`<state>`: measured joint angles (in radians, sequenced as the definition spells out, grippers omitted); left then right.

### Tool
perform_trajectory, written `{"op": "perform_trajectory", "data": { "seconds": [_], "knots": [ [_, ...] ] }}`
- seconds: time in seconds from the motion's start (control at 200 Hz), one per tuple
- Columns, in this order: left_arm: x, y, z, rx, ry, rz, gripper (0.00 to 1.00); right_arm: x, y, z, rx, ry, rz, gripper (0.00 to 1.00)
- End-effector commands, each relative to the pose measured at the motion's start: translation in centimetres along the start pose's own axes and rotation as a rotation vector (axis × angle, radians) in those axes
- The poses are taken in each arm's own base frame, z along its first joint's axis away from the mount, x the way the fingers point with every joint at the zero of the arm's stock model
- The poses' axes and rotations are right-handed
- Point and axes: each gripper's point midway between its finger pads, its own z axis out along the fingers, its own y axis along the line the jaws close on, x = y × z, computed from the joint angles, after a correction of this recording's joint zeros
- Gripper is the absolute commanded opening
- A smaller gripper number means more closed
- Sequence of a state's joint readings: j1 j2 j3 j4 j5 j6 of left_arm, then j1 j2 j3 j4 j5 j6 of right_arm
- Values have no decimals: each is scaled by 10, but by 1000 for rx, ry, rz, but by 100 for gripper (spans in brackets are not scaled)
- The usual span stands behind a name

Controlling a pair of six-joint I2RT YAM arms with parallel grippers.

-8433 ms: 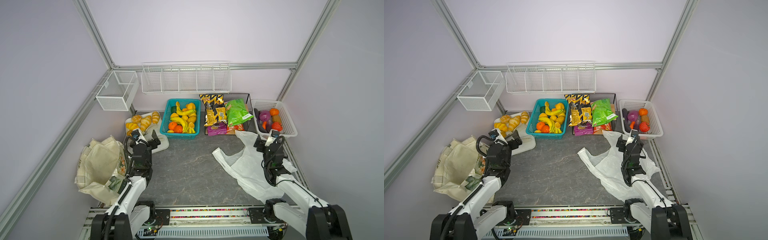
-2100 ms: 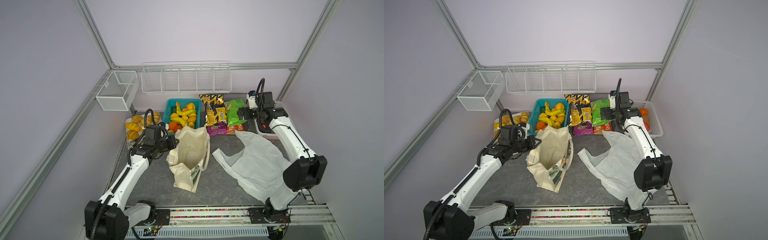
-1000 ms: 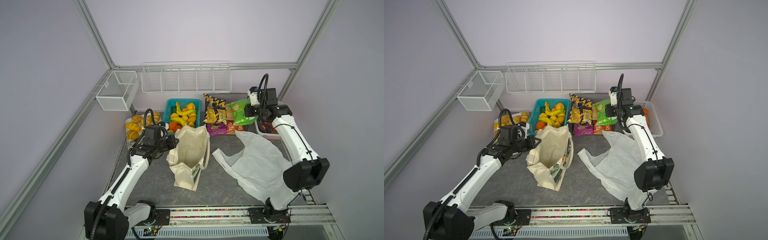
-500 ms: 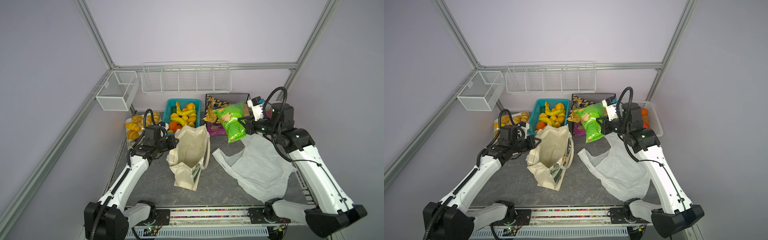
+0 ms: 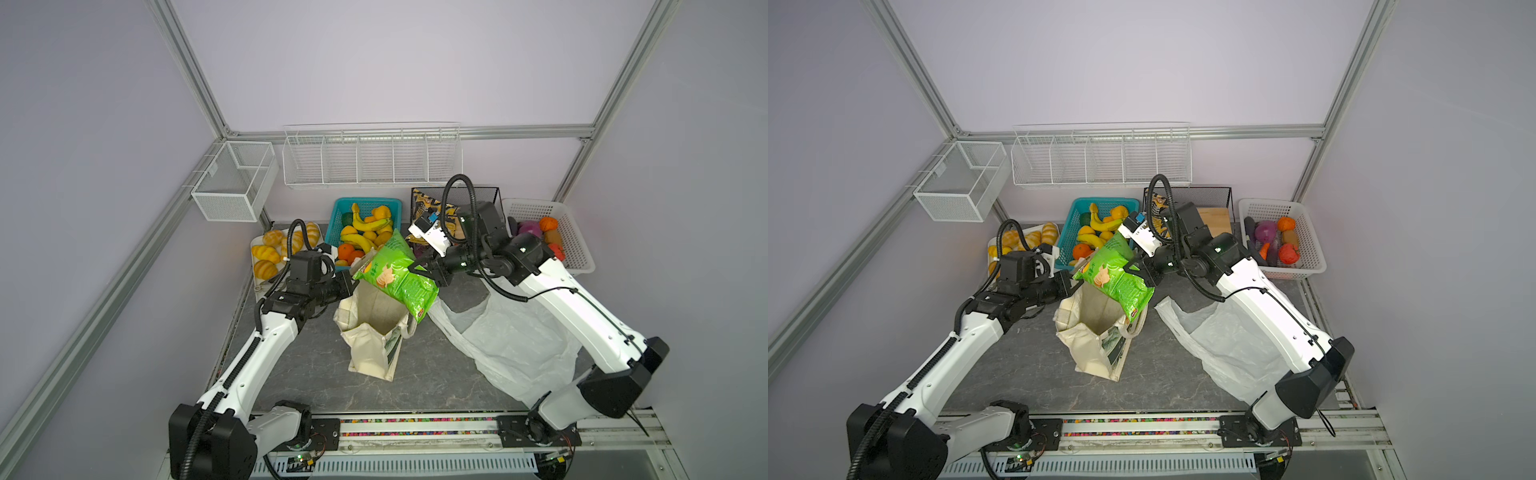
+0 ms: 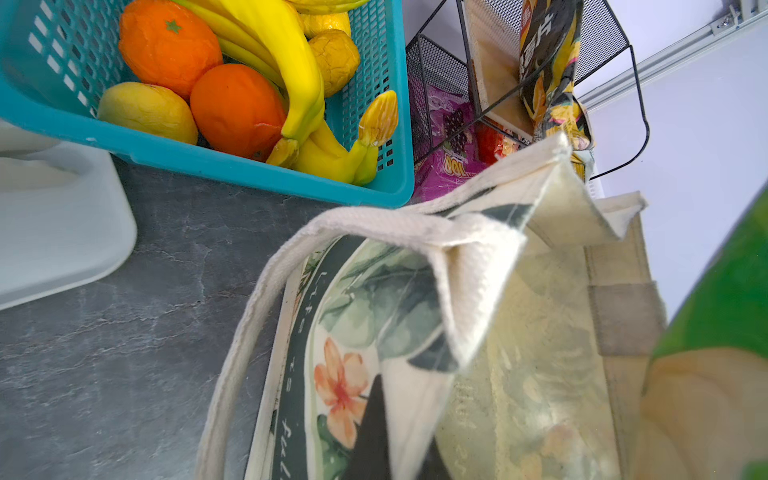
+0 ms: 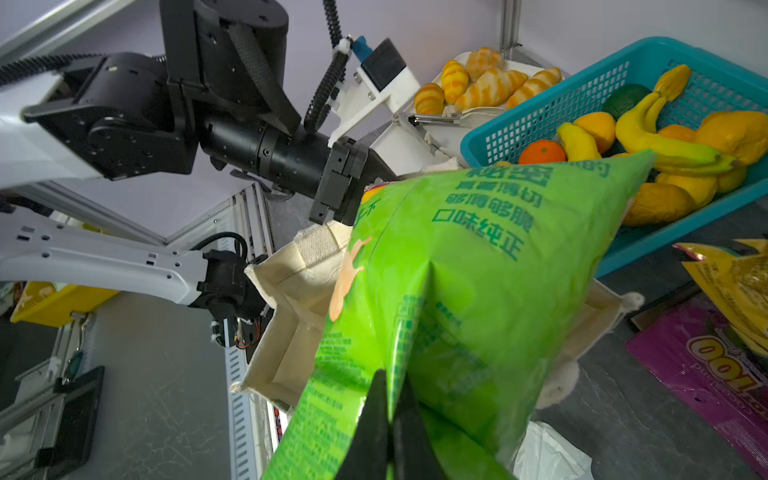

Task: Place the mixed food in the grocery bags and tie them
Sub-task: 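Lower the green snack bag into the tote and open the right gripper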

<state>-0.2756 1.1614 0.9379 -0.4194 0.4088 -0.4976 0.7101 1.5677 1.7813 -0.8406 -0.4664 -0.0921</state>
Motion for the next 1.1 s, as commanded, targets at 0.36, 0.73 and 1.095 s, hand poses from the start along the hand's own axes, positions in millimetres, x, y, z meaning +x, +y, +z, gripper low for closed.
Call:
{"op": "perform_trajectory", "data": {
  "seconds": [0.36, 0.73, 1.095],
  "knots": [
    [-26, -47, -27, 203, -139, 55, 0, 75, -38, 3, 303, 594, -278, 6],
    [-7, -45, -12, 280, -111, -7, 0, 73, -9, 88, 15, 621, -220, 6],
    [-7, -53, -12, 353, -114, -46, 0, 31, 17, 108, -180, 376, -89, 16]
  ]
}}
